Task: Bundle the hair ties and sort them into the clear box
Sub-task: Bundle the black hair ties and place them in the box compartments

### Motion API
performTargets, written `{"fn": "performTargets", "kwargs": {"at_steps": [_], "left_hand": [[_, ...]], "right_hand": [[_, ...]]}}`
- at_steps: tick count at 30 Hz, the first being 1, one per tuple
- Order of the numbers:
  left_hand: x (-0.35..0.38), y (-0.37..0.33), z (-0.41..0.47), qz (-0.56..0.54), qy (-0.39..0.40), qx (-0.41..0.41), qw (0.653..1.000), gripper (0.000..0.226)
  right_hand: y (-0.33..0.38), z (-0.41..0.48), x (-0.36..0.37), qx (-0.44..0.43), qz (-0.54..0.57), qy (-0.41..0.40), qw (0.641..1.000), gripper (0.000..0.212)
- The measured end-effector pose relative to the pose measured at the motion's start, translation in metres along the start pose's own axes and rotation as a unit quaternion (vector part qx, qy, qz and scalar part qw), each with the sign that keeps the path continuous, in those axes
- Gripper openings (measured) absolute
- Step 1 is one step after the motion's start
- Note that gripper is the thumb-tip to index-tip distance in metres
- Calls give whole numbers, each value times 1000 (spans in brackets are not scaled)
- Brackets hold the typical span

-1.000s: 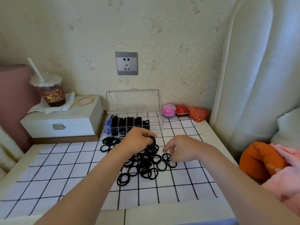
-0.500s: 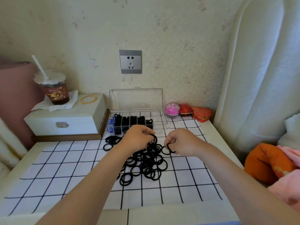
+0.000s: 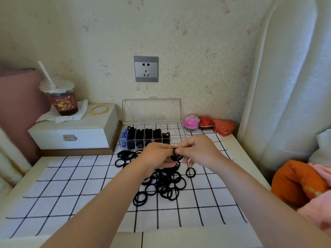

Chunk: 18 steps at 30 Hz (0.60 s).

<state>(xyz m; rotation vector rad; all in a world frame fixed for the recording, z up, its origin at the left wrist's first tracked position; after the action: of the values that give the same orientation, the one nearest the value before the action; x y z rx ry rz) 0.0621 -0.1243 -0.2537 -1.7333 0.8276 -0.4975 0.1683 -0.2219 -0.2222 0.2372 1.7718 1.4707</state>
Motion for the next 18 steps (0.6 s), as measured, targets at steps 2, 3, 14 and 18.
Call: {"fn": "performTargets", "kwargs": {"at_steps": [2,3,14,18], "left_hand": [[5,-1,-2,-71,31,-32,996,20],[6,-2,-2,-96,43,-40,994,23],[-41,-11,5,47,-49,30,997,25],[-54,-7,8,89,-87,40,991,25]], "right_hand": [[0,3,-3,-7,-12,-38,999,5],[1,3,-5,-11,-12,-54,998,6],[8,5,11,-29,-114,-14,993,27],[-7,2,26,-28,-349,10,937,42]]}}
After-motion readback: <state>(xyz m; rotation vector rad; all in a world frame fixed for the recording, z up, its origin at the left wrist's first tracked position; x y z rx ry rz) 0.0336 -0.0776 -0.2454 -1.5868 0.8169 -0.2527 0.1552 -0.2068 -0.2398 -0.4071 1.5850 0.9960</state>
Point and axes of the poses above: each hand's wrist, its own z-axis towards the middle knuckle, its own x-axis out of the palm, y = z × x, the point moved 7 cm from there along z, towards the middle knuckle, and after that the axes turned 8 degrees about -y, right-handed, at the moved point
